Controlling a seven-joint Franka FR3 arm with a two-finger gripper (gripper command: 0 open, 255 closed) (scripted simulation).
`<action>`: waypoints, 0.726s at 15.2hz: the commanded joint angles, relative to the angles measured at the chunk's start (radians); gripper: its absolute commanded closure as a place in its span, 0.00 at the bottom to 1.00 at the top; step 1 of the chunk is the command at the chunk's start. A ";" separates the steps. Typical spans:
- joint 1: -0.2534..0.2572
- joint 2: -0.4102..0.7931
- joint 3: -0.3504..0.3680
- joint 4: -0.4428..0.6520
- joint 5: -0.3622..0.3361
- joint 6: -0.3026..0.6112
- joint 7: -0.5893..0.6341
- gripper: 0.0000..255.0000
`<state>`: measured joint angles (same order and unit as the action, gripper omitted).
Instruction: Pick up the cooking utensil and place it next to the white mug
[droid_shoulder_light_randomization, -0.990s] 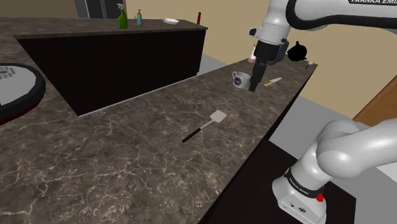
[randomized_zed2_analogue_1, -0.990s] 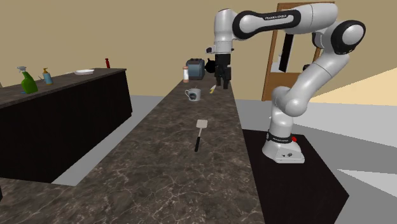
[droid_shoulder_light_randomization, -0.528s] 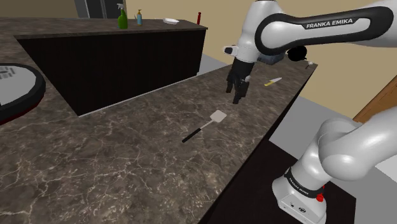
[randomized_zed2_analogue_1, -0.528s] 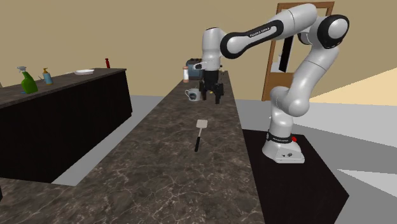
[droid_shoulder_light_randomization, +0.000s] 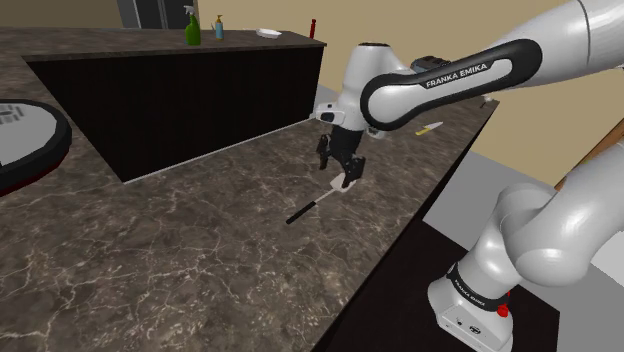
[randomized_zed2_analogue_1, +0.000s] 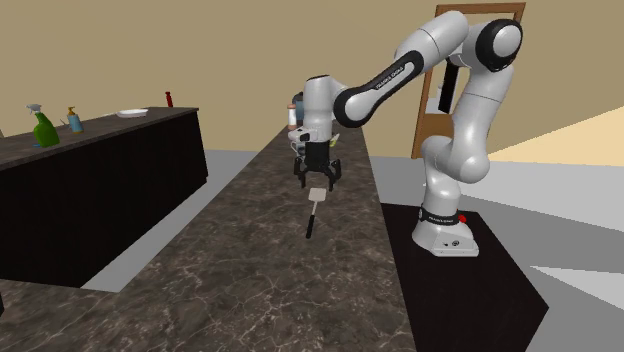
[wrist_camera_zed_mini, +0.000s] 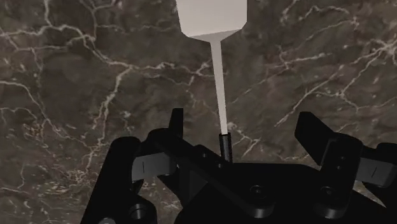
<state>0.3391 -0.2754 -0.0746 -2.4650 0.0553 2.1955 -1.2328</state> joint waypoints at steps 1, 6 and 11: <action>0.033 0.048 0.000 0.000 0.006 0.056 -0.120 0.00; 0.039 0.090 0.001 -0.025 0.014 0.123 -0.139 0.00; 0.042 0.124 0.002 -0.043 0.022 0.176 -0.144 0.00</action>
<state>0.3806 -0.1525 -0.0735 -2.5056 0.0762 2.3674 -1.3770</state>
